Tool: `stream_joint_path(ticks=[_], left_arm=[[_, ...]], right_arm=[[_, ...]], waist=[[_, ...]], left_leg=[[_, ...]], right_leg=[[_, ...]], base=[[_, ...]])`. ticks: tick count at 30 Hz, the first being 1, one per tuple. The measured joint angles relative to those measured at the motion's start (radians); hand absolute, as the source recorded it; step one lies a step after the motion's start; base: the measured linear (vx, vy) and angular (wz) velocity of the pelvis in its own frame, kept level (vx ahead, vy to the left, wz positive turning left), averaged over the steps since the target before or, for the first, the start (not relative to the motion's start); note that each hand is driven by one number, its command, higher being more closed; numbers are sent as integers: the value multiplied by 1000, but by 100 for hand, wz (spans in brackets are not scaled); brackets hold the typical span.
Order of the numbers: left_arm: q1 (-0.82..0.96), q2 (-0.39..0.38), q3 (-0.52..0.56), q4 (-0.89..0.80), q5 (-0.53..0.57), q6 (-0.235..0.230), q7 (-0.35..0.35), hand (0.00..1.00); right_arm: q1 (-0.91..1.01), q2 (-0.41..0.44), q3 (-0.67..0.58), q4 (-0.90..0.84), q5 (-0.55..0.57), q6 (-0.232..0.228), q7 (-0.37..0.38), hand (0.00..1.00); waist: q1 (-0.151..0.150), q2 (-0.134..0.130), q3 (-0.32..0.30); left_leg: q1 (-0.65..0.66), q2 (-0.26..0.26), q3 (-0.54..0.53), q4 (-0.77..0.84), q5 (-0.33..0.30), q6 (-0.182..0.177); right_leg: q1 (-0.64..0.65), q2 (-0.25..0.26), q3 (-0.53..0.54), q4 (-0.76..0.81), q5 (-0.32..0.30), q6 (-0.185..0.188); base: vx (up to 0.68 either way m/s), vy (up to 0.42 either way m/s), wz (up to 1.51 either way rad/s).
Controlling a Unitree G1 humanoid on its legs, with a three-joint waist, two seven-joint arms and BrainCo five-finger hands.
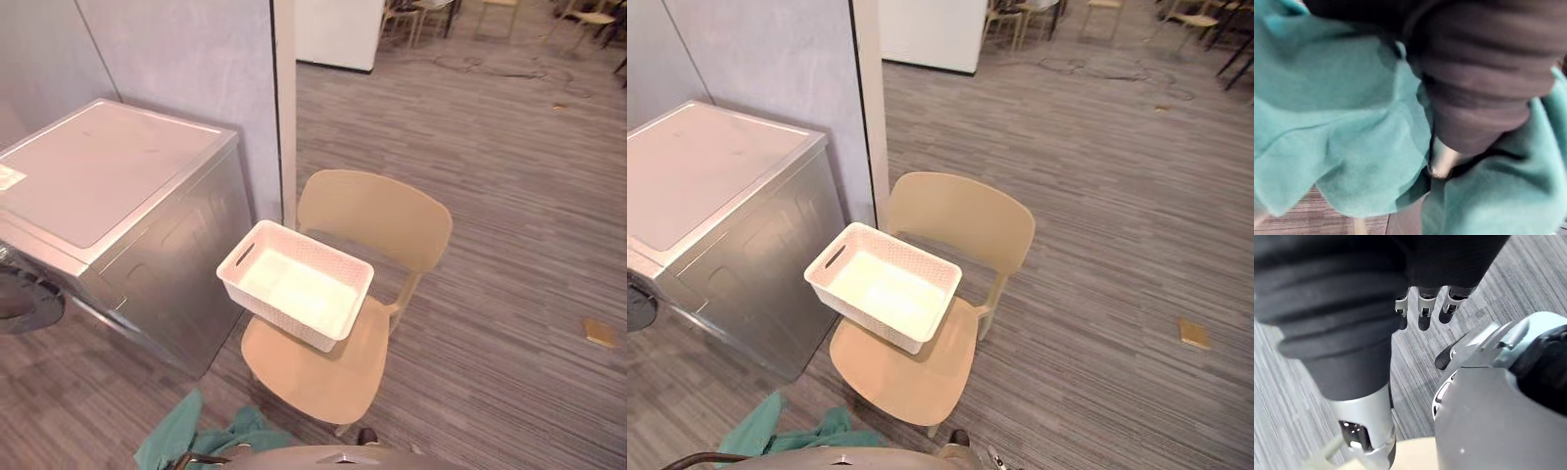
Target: Pick up the laundry basket with both hands and put the clothes into the washing machine.
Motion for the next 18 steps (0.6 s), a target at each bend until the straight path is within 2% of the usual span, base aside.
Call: stream_joint_path(ticks=[1,2,3,4,6,7,8,9,10,11,13,14,15,18], left_arm=[[-14,-1,1,0,-2,-1,0,100],[-39,-3,-2,0,-7,-2,-2,100],[-44,-3,0,0,-7,-3,-6,100],[-56,5,0,6,-8,-6,-7,100],[-66,5,-1,32,-8,-5,-9,100],[-65,5,-1,45,-8,-7,-9,100],[-68,5,-3,48,-8,-8,-9,100],[-83,9,-3,51,-8,-10,-9,100],[-107,24,-13,54,-8,-11,-9,100],[-134,53,-39,61,-8,-10,-8,100],[-142,78,-70,61,-7,-10,-8,100],[-142,106,-117,62,-6,-9,-7,100],[-141,115,-138,62,-5,-9,-7,100],[-141,137,-234,63,17,-9,-10,100]], right_arm=[[-10,-5,9,0,-7,-3,-1,0],[-29,-13,17,0,-18,-3,-2,0],[-31,-11,17,0,-23,-3,-4,0],[-55,-1,17,0,-24,-7,-9,0],[-78,-4,11,2,-24,-8,-22,0],[-80,-10,7,8,-23,-13,-22,0],[-86,-14,1,17,-23,-17,-22,0],[-103,-17,-34,38,-22,-17,-23,0],[-124,-13,-65,71,-22,-17,-24,0],[-146,-2,-77,103,-25,-18,-40,0],[-158,-3,-82,123,-38,-13,-47,0],[-162,-8,-95,149,-67,1,-64,0],[-163,-10,-95,156,-76,4,-69,0],[-152,-30,-94,176,-113,16,-79,0]], waist=[[-4,3,2],[-4,1,14],[-6,2,18],[-6,-29,21],[-8,-25,25],[-17,-21,23],[-25,-20,23],[-33,-24,24],[-40,-27,25],[-43,-67,45],[-43,-86,49],[-41,-98,43],[-41,-97,44],[-44,-68,39]], left_leg=[[-18,-2,-2,21,-9,28],[-43,-5,15,64,-48,90],[-49,-4,55,70,-87,132],[-55,14,125,132,-98,143],[-74,53,174,346,-95,141],[-60,74,176,409,-100,128],[-61,75,171,406,-108,114],[-72,67,178,398,-143,109],[-83,56,180,372,-181,77],[-96,35,179,373,-178,46],[-120,23,166,388,-188,30],[-139,19,159,407,-197,19],[-137,19,153,412,-201,17],[-137,13,101,442,-213,25]], right_leg=[[0,-10,-18,23,-13,-1],[0,-33,-51,61,-39,-1],[3,-48,-65,67,-41,-10],[11,-90,-97,70,-36,-15],[25,-127,-137,129,-52,-14],[43,-151,-166,165,-66,-8],[49,-161,-184,181,-70,-8],[50,-181,-229,203,-72,-7],[46,-199,-274,220,-76,-1],[40,-233,-301,241,-82,7],[37,-250,-324,252,-74,2],[49,-256,-338,252,-49,-3],[64,-255,-347,246,-36,-7],[134,-240,-365,219,45,-23]], base=[[46,-13,86],[36,-12,81],[68,50,86],[84,65,57],[132,68,57],[114,76,64],[66,128,69],[38,178,78],[24,224,87],[12,182,69],[-40,124,43],[-63,115,39],[-60,134,56],[-33,107,56]])
